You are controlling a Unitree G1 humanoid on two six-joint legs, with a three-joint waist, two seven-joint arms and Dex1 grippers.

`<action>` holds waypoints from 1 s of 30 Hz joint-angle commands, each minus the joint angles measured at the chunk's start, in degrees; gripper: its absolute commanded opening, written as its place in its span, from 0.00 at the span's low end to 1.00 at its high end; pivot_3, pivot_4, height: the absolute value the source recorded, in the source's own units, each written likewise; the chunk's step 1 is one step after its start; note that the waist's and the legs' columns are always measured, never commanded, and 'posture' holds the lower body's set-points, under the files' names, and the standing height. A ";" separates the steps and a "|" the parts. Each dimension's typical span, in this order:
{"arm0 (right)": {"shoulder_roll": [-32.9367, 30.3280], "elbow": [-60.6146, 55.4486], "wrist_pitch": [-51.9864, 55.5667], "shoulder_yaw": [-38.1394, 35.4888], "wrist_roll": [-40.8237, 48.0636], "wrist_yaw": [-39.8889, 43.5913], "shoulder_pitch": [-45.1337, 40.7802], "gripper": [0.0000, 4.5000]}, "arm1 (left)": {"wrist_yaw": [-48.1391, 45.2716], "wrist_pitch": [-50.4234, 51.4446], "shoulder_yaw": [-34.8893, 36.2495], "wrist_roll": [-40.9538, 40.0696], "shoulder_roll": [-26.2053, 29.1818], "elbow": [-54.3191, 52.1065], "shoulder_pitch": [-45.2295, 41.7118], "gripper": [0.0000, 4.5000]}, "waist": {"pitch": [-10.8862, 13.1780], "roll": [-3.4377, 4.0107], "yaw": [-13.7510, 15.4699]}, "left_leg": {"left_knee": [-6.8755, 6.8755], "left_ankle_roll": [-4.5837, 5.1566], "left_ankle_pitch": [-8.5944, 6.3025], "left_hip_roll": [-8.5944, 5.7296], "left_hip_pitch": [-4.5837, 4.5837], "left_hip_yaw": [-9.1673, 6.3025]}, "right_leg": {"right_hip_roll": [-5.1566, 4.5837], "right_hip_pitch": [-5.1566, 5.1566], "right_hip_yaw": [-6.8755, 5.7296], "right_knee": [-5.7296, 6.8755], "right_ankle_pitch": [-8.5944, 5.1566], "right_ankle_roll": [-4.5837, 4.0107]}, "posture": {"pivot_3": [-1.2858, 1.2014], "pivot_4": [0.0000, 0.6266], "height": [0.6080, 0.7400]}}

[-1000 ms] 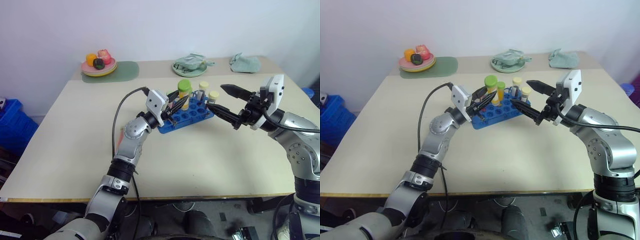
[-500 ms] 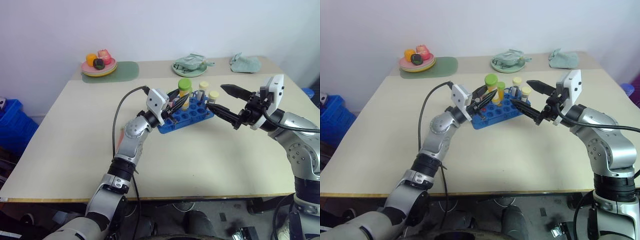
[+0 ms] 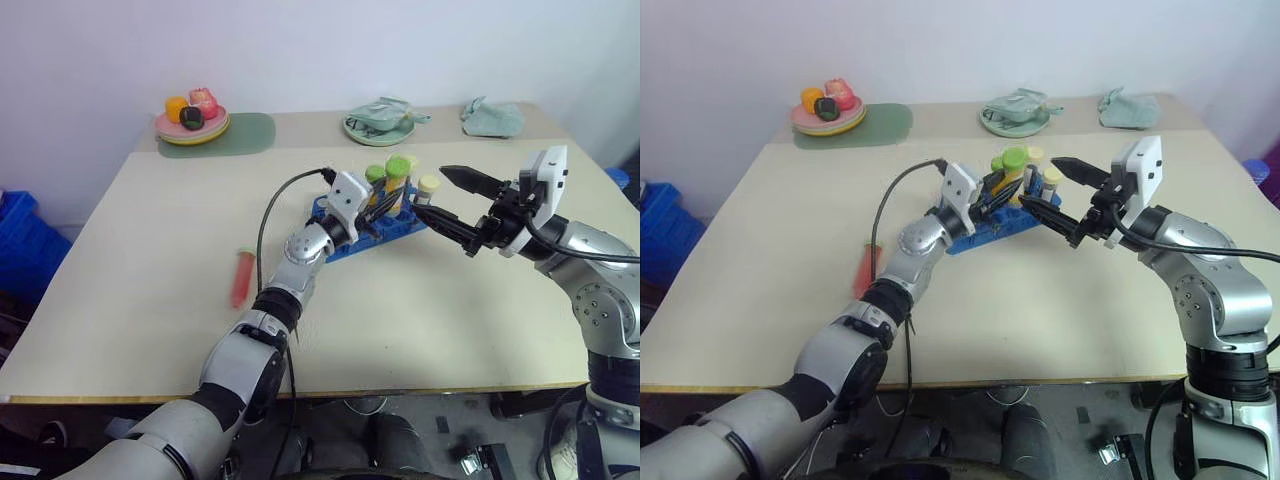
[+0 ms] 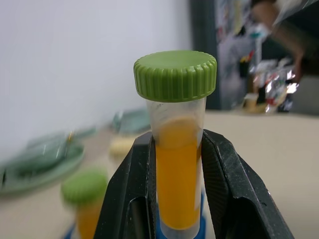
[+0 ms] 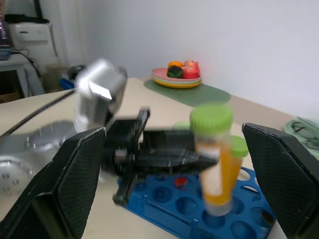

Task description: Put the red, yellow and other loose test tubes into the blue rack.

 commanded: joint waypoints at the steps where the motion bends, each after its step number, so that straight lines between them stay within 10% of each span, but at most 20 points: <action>1: -0.47 -2.87 0.05 -1.76 1.02 -0.40 0.39 1.00 | 2.23 -3.33 0.94 1.67 -0.64 2.87 -3.64 0.16 | 0.05 -0.06 0.06 | 0.01 0.01 0.00 -0.03 -0.04 0.00 | -0.02 -0.02 -0.01 -0.01 0.00 0.00 | 0.52 0.24 1.00; 30: -0.75 -4.18 0.93 -2.65 1.53 -1.34 1.06 1.00 | 2.04 -3.81 2.97 3.97 -2.39 7.38 -4.47 0.16 | 0.57 -0.17 0.09 | 0.02 0.08 -0.05 -0.11 -0.05 0.03 | -0.10 -0.03 -0.01 -0.09 0.00 0.01 | 0.52 0.24 1.00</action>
